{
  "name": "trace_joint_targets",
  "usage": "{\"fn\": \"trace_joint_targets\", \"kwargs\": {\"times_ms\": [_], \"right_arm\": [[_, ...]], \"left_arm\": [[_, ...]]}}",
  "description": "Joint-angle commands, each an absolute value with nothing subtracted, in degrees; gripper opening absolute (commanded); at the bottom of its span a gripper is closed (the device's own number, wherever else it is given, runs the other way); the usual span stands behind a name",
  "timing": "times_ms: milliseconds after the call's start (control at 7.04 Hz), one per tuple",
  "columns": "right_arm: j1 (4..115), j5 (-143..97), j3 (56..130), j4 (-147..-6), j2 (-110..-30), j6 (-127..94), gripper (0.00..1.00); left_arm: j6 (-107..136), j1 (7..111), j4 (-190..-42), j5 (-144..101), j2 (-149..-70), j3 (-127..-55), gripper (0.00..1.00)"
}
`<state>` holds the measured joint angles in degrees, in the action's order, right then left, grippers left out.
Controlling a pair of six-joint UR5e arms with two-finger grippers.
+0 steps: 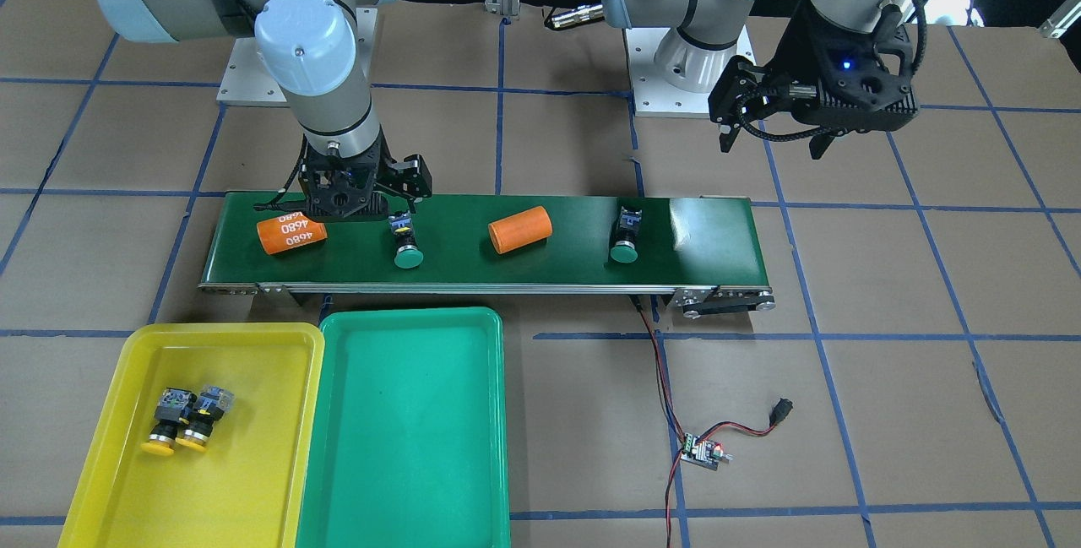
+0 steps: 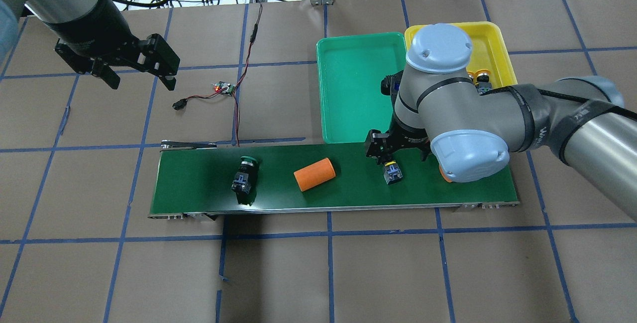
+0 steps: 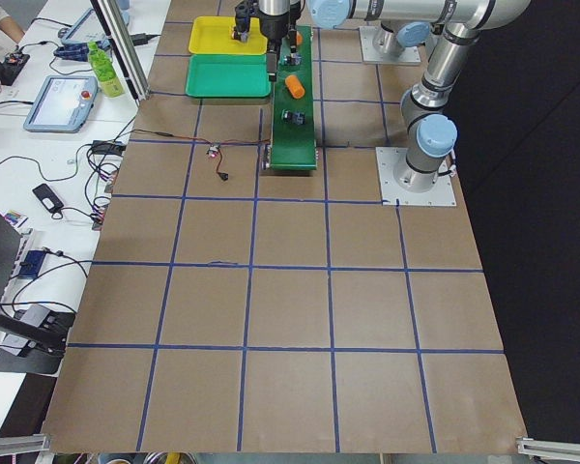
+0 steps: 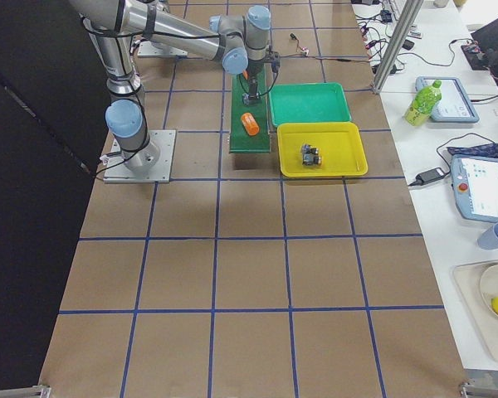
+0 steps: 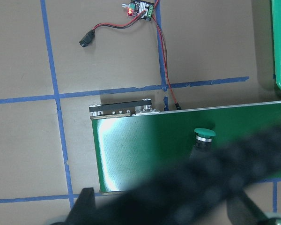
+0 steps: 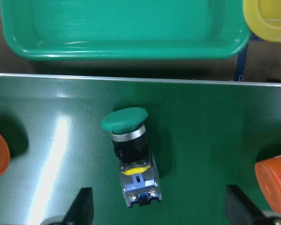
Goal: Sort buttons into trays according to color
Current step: 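Lower the right gripper onto a green-capped button on the belt and grasp it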
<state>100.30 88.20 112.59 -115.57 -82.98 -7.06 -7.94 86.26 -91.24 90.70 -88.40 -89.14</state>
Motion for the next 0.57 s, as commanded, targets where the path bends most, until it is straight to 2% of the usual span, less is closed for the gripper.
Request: {"fn": "trace_joint_targets", "kwargs": {"times_ms": [0,142,284,426], "right_arm": [[100.81,88.77,112.67,-116.89,-80.43,-7.03,0.98],[100.72,89.12,112.68,-116.89,-79.72,-7.12,0.88],[100.72,89.21,112.76,-116.81,-79.11,-6.95,0.85],[100.64,89.38,113.20,-116.89,-78.14,-6.25,0.66]], "left_arm": [[-7.82,86.31,-90.70,90.62,-88.42,-89.12,1.00],[-7.82,86.31,-90.70,90.62,-88.59,-88.86,1.00],[-7.82,86.31,-90.70,90.62,-88.51,-88.86,1.00],[-7.82,86.31,-90.70,90.62,-88.51,-88.77,1.00]]}}
